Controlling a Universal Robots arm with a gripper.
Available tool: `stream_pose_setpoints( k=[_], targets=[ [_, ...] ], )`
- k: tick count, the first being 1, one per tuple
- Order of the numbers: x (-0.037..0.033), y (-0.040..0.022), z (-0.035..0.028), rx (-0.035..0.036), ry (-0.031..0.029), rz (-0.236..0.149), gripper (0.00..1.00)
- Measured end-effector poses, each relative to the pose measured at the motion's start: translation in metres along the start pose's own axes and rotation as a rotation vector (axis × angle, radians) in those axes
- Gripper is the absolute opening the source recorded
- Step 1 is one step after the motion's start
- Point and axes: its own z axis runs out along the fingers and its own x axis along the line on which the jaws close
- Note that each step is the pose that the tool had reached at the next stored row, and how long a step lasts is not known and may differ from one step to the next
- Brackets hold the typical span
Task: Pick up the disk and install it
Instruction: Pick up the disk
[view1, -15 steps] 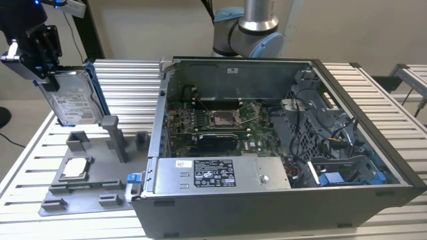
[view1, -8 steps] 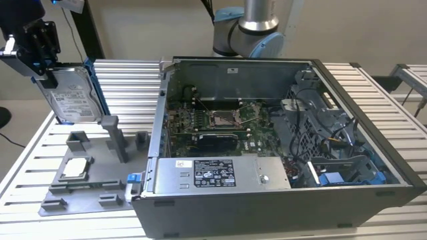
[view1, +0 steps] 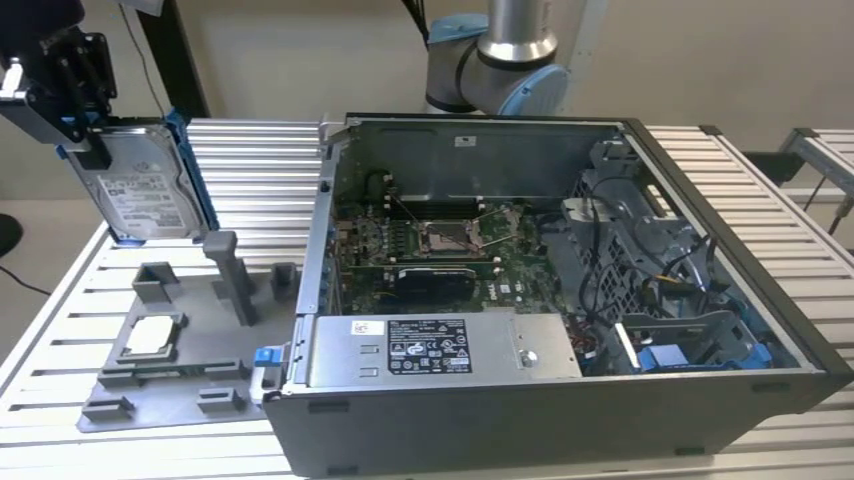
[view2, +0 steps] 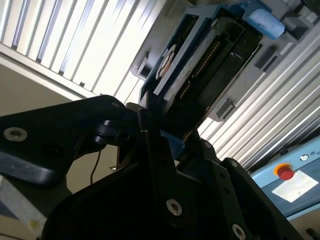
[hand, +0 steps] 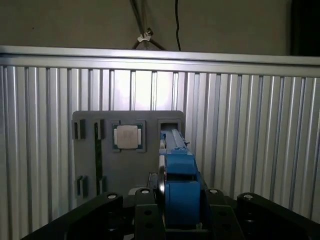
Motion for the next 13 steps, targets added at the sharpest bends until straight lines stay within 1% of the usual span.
stream_pose_setpoints(
  k=[7, 13],
  targets=[
    [0.0, 0.0, -0.0083, -0.0001, 0.0011, 0.0, 0.0],
    [0.0, 0.0, -0.0181, -0.0001, 0.0019, 0.0, 0.0]
  ],
)
